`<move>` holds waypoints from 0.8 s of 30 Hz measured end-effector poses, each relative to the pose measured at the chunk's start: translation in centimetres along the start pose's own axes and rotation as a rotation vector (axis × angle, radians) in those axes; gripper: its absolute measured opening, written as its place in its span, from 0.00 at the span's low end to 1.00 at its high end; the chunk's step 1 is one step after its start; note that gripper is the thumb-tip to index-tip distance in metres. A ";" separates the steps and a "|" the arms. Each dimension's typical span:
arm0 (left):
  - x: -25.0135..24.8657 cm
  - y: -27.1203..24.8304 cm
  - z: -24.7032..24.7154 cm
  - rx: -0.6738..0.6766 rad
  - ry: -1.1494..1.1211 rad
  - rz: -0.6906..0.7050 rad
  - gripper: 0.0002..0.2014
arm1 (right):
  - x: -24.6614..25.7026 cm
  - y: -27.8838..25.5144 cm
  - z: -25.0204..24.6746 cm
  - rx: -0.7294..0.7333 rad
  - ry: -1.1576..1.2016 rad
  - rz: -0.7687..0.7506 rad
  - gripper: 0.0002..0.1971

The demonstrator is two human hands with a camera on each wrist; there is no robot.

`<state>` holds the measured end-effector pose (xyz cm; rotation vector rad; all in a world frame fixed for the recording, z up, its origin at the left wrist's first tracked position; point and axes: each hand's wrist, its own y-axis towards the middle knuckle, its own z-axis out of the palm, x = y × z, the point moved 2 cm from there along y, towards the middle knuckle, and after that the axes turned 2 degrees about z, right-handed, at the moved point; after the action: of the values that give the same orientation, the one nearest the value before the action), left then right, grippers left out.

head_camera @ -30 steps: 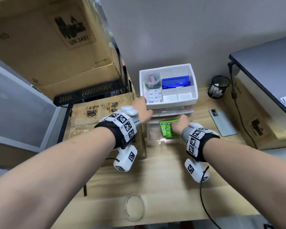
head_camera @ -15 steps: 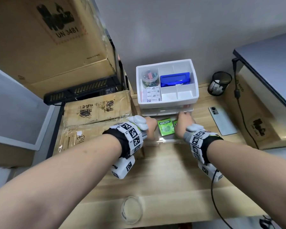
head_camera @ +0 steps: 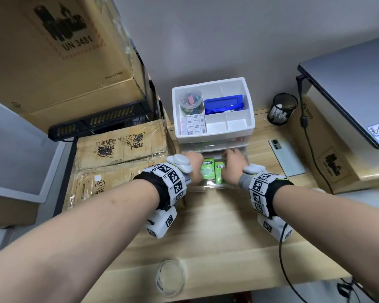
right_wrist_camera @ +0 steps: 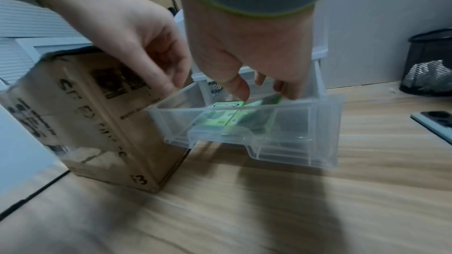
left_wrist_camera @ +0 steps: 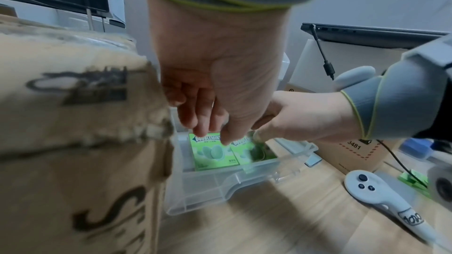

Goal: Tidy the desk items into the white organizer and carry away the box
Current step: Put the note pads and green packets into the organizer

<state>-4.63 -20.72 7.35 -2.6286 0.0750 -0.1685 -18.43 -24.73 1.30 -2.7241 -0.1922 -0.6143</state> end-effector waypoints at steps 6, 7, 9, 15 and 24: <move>0.9 -1.7 -3.2 -0.238 0.050 -0.036 0.08 | 1.4 -3.0 -1.5 0.159 0.137 -0.170 0.04; 0.9 -1.9 -3.6 -0.243 0.092 -0.060 0.08 | 1.9 -3.6 -1.7 0.243 0.091 -0.187 0.03; 1.1 -2.3 -4.3 -0.212 0.110 -0.123 0.11 | 2.5 -4.4 -1.9 0.351 0.007 -0.233 0.06; 3.6 -3.3 -5.1 -0.344 -0.177 -0.302 0.33 | 3.3 -5.7 -1.5 0.495 0.109 -0.216 0.07; 4.6 -0.9 -6.1 -0.613 -0.547 -0.459 0.21 | 1.9 -6.4 1.1 0.541 -0.304 -0.169 0.26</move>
<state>-0.84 -23.21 13.55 -3.1455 -0.7776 0.4993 -17.56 -18.24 3.10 -2.2662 -0.5761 -0.1481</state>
